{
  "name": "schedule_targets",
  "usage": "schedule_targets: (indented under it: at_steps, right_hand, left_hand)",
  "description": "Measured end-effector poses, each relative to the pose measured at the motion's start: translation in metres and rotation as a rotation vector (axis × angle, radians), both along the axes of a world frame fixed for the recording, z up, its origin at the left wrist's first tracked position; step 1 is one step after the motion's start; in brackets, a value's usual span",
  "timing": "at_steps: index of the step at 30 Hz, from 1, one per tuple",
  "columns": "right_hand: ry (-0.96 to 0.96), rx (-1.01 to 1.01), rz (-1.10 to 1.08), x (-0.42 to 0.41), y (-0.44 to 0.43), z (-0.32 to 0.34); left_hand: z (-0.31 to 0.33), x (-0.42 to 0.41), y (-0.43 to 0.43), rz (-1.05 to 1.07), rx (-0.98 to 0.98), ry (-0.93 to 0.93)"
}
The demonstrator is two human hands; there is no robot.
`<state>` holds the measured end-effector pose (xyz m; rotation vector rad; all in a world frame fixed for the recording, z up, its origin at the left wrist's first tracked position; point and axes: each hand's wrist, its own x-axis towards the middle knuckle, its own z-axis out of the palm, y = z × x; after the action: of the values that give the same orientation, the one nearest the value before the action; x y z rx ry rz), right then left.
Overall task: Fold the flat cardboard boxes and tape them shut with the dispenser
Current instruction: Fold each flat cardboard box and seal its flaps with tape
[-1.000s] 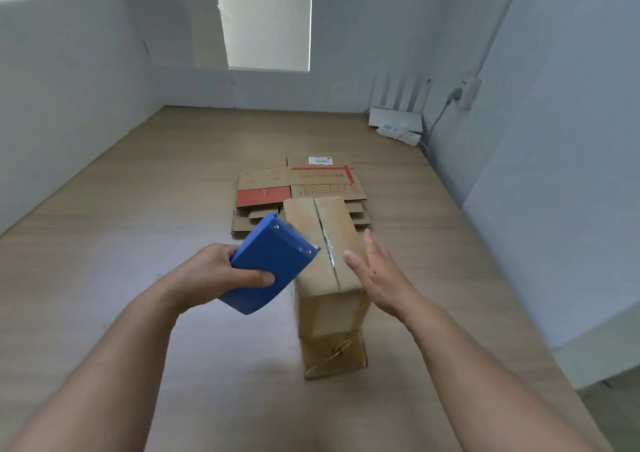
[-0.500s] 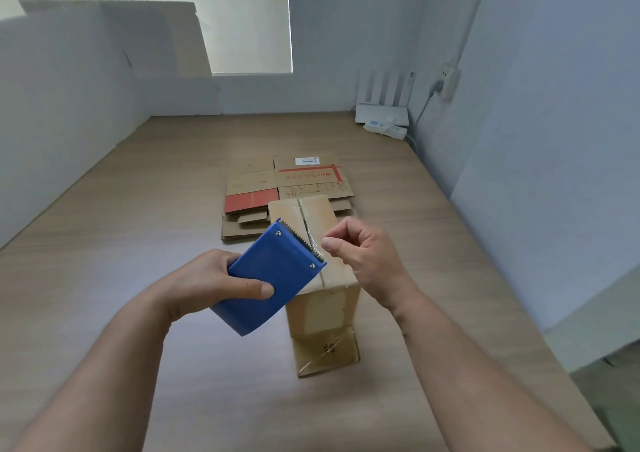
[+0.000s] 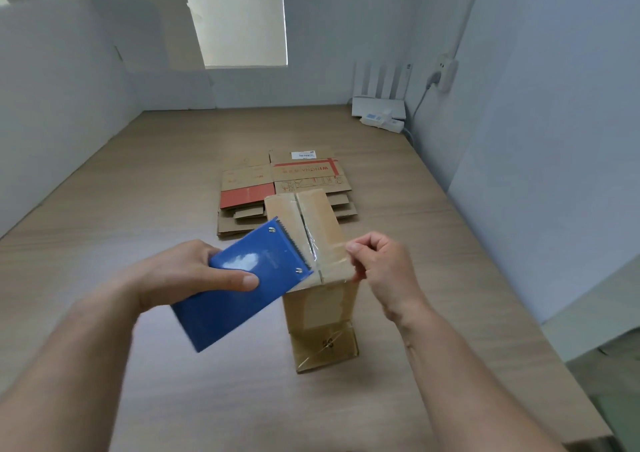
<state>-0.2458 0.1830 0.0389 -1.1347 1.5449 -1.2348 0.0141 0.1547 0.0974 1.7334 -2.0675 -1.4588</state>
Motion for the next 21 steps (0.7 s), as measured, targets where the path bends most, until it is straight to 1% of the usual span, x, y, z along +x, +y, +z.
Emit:
schedule_targets:
  at_steps: [3, 7, 12, 21]
  right_hand:
    - [0.007, -0.008, -0.054, -0.020, 0.002, -0.002]
    - [0.052, 0.039, -0.069, -0.011, 0.009, -0.022]
    - [0.043, 0.073, -0.136, -0.015, 0.006, -0.033]
    - [0.032, 0.145, -0.174, -0.021, 0.001, -0.047]
  left_hand:
    - [0.010, 0.029, -0.002, 0.006, 0.007, -0.102]
    - [0.011, 0.038, -0.007, -0.021, 0.045, -0.213]
    - [0.009, 0.024, -0.012, -0.028, 0.074, -0.271]
    - [-0.005, 0.012, -0.027, -0.068, 0.117, -0.334]
